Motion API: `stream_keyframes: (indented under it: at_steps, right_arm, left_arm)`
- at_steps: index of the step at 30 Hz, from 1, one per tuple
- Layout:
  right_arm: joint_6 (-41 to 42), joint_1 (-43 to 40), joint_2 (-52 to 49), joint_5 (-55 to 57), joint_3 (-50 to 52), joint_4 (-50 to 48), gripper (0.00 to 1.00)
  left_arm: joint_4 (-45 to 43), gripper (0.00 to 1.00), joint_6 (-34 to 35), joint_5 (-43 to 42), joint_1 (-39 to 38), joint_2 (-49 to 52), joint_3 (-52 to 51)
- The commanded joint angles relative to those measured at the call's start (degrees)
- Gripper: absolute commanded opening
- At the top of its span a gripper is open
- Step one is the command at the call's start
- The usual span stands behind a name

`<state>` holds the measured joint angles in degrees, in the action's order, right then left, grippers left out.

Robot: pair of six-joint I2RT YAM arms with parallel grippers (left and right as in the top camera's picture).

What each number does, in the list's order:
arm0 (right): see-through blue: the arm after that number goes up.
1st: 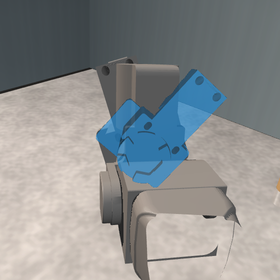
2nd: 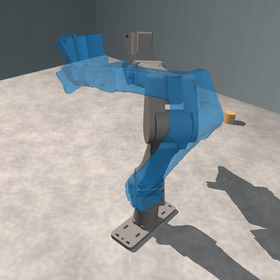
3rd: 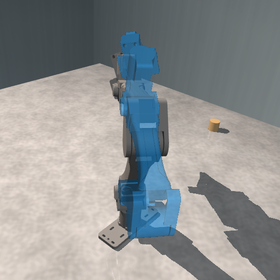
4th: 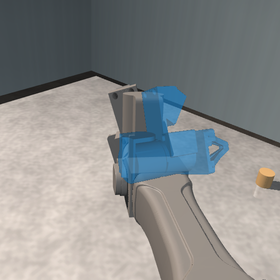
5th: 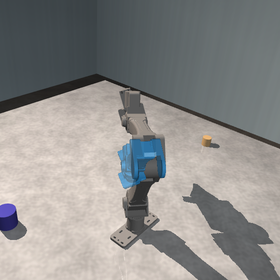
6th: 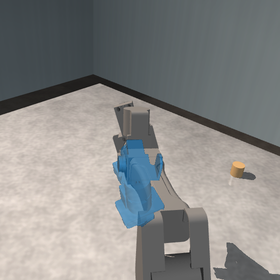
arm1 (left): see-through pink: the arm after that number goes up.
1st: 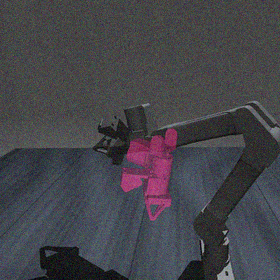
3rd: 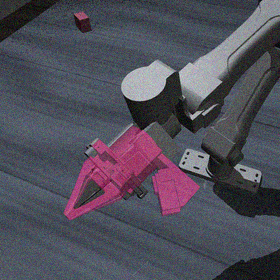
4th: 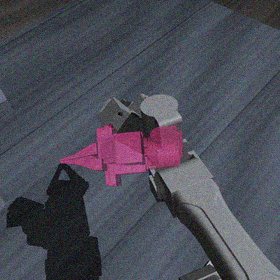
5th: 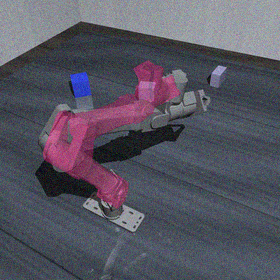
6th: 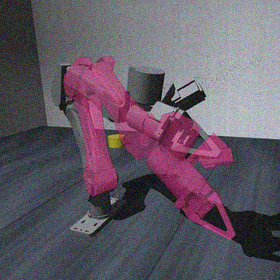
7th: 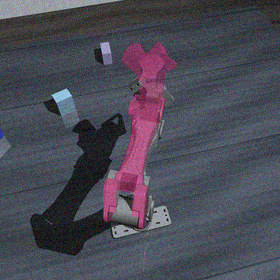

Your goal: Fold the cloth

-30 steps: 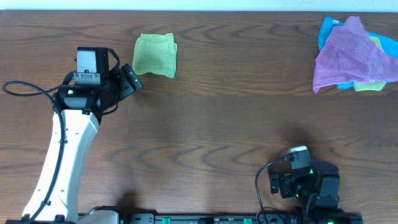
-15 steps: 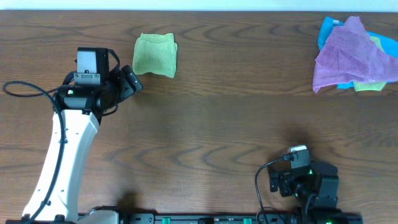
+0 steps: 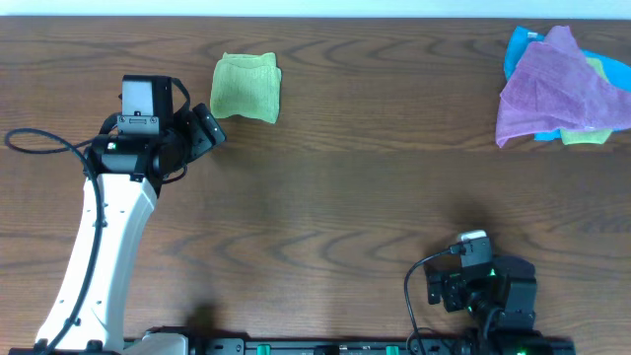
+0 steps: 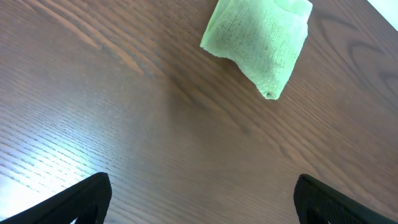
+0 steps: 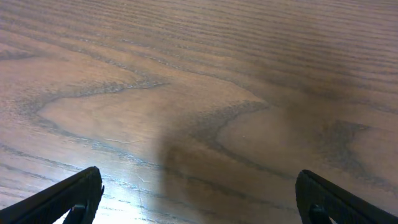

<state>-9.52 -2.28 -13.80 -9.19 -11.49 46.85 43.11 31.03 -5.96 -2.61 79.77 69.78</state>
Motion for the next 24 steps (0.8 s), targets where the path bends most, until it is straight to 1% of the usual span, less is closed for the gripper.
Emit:
stream_keyframes:
  at_steps: [1, 3, 6, 9, 12, 14, 16, 18, 19, 22, 24]
  right_arm:
    - [-0.39, 0.81, 0.46, -0.04, 0.90, -0.09, 0.99]
    - [-0.42, 0.81, 0.46, -0.04, 0.90, -0.09, 0.99]
    - [-0.39, 0.81, 0.46, -0.04, 0.90, -0.09, 0.99]
    - [-0.42, 0.81, 0.46, -0.04, 0.90, -0.07, 0.99]
    - [-0.39, 0.81, 0.46, -0.04, 0.90, -0.09, 0.99]
    - [-0.39, 0.81, 0.46, -0.04, 0.90, -0.09, 0.99]
    - [-0.42, 0.81, 0.46, -0.04, 0.90, -0.09, 0.99]
    - [-0.42, 0.81, 0.46, -0.04, 0.90, -0.09, 0.99]
    - [-0.39, 0.81, 0.46, -0.04, 0.90, -0.09, 0.99]
    - [-0.39, 0.81, 0.46, -0.04, 0.90, -0.09, 0.99]
    - [-0.39, 0.81, 0.46, -0.04, 0.90, -0.09, 0.99]
  left_arm:
    - [0.28, 0.95, -1.27, 0.85, 0.35, -0.07, 0.31]
    - [1.33, 0.95, -1.46, 2.67, 0.35, -0.07, 0.31]
    - [1.68, 0.95, 0.11, 3.17, 0.35, -0.07, 0.31]
    - [1.42, 0.95, 5.79, 3.19, 0.33, 0.50, -0.31]
    - [1.07, 0.95, 15.54, 2.25, 0.28, 2.93, -1.20]
    - [-1.38, 0.95, 22.01, -0.09, -0.24, 5.16, -1.75]
    - [-6.95, 0.95, 31.85, -2.10, -2.27, 8.20, -2.14]
    - [-12.94, 0.95, 39.78, -2.45, -4.85, 10.71, -2.14]
    - [-16.68, 0.95, 45.38, -2.23, -6.45, 12.33, -2.14]
    - [-25.07, 0.95, 58.16, -0.83, -10.25, 16.98, -2.14]
    - [-30.77, 0.95, 65.92, 2.34, -12.76, 20.98, -2.14]
